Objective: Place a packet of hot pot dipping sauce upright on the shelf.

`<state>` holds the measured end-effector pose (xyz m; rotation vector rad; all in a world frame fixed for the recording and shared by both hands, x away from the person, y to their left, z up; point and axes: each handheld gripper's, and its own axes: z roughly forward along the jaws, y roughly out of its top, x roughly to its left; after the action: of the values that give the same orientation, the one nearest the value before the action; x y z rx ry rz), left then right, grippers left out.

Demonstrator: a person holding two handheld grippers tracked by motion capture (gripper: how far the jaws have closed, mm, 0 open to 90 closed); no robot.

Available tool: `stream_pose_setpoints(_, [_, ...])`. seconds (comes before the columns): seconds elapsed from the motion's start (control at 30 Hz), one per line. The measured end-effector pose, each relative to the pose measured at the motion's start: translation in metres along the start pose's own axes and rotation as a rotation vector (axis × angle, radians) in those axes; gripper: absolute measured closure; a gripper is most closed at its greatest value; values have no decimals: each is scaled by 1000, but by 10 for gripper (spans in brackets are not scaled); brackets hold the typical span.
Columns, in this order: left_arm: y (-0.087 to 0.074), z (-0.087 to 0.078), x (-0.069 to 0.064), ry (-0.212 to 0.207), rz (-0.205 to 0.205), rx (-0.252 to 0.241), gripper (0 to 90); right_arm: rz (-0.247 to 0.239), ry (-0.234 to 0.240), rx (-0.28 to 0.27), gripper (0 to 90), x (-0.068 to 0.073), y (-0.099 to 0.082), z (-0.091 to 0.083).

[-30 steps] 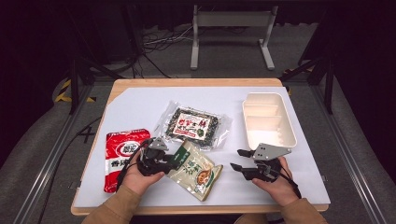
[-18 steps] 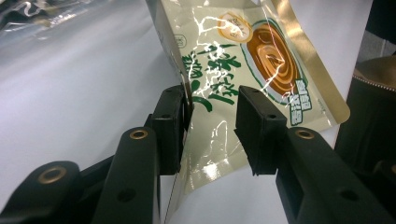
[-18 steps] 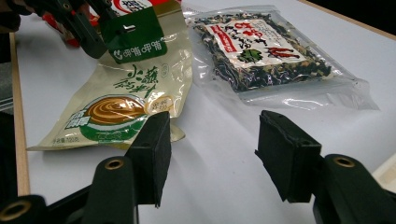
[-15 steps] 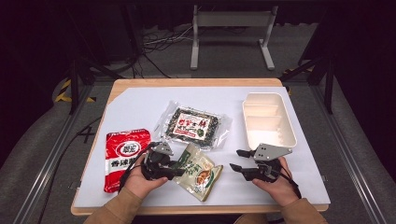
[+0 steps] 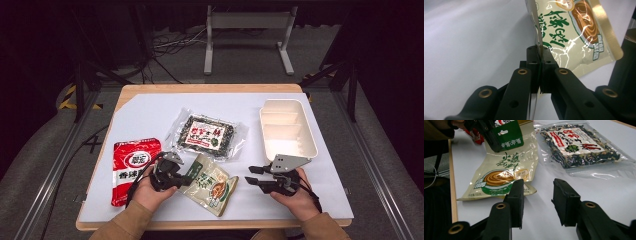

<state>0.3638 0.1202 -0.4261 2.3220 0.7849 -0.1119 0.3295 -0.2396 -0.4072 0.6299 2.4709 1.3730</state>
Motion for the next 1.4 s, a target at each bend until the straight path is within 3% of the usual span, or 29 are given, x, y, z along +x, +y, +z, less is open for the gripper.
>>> stream_pose_setpoints(0.17, [2,-11,-3,-44,20,-35,887,-6,39,6,584,0,2,3])
stream_pose_setpoints(0.33, [4,-20,-11,-48,55,-51,889,-14,49,-7,563,1,6,3])
stream_pose_setpoints(0.4, [6,-24,-14,-47,89,-62,888,-13,47,-18,558,1,6,1])
stream_pose_setpoints(0.57, [9,-36,-20,-28,146,-92,889,-8,44,-37,554,1,8,-2])
stream_pose_setpoints(1.07, [16,-77,-37,23,217,-191,894,-27,49,-64,549,6,15,-6])
stream_pose_setpoints(1.4, [22,-93,-47,50,267,-186,895,-47,60,-66,550,9,23,-6])
